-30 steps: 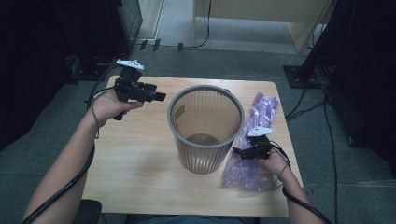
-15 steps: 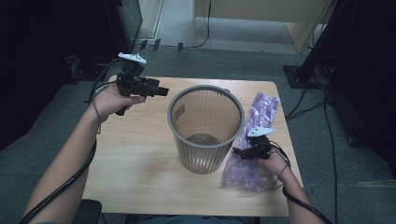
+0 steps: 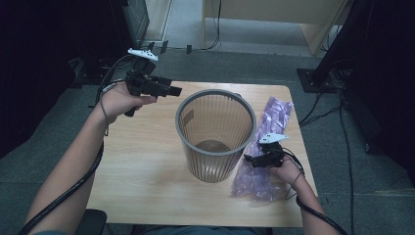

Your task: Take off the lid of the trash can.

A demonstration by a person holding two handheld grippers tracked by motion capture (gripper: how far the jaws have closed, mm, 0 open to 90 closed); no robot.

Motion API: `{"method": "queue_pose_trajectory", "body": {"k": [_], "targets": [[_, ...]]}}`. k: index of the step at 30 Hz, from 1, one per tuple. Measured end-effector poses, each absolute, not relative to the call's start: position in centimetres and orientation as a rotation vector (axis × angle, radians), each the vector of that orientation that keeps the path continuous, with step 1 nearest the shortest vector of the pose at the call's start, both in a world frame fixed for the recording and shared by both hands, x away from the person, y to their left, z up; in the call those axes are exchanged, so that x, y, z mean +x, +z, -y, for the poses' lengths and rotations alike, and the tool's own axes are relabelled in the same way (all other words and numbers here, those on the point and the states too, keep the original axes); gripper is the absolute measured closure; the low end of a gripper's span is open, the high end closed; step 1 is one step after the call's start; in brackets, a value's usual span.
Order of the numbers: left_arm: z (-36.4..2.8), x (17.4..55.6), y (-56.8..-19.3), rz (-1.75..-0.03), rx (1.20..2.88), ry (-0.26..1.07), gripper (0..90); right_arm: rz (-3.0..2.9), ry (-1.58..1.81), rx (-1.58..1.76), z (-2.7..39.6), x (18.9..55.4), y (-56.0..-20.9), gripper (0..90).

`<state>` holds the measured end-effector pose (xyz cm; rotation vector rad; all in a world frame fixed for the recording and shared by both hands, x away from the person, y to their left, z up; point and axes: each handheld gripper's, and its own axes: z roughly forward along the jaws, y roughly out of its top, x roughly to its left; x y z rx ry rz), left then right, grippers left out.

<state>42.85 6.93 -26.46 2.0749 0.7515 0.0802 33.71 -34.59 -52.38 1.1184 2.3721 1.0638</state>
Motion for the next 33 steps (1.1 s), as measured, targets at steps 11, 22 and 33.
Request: {"method": "queue_pose_trajectory", "body": {"k": [11, 22, 33], "targets": [[-5.5, 43.0, -26.4, -0.721, 2.098, 0.097, 37.8, -2.372, 1.063, 1.118, 34.6, 33.7, -52.4, 10.2], [-3.8, 42.9, -26.8, -0.659, 2.102, 0.083, 43.2, -2.375, 1.058, 1.113, 34.6, 33.7, -52.4, 10.2], [-2.6, 43.0, -26.8, -0.645, 2.122, 0.098, 42.0, -2.375, 1.058, 1.113, 34.6, 33.7, -52.4, 10.2]]}}
